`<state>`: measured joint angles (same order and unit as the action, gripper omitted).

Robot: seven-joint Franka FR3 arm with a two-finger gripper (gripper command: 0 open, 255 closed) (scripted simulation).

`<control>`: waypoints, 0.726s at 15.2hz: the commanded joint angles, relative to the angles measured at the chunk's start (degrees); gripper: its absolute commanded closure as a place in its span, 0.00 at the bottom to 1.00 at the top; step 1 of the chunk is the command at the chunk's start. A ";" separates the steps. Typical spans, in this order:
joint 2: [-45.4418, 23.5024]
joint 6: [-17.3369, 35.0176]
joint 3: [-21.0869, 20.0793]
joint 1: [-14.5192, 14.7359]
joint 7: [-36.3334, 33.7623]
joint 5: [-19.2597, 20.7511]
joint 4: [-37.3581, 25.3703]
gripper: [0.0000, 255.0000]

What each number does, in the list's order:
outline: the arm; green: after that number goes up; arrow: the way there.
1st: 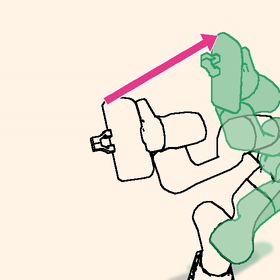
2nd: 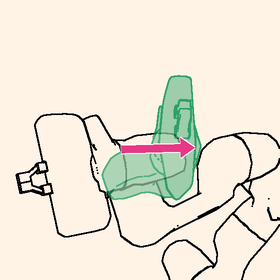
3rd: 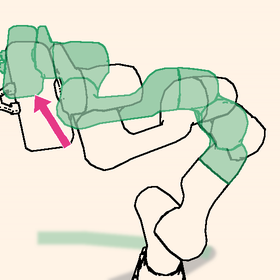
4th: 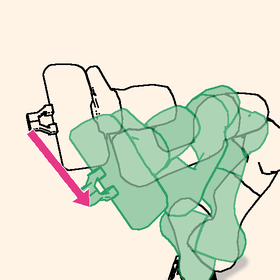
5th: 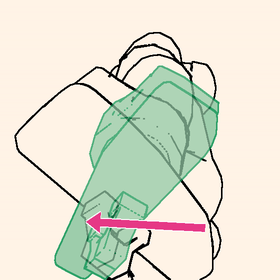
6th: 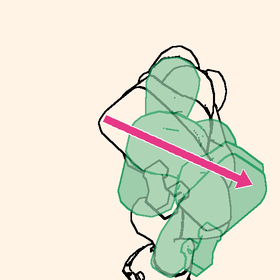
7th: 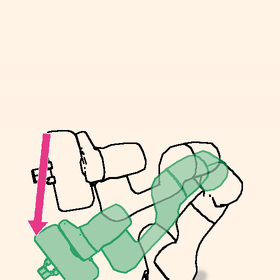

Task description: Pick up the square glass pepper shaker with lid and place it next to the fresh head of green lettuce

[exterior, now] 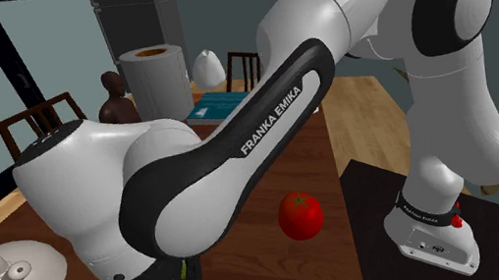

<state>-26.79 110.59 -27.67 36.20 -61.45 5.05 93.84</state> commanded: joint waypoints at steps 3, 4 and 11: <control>-1.58 2.25 0.26 0.32 -0.08 0.54 1.18 1.00; -1.58 2.25 0.26 0.32 -0.08 0.53 1.18 1.00; -1.50 2.36 0.29 0.26 -0.01 0.50 1.37 0.00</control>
<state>-27.24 112.60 -27.19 35.99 -61.37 5.60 95.01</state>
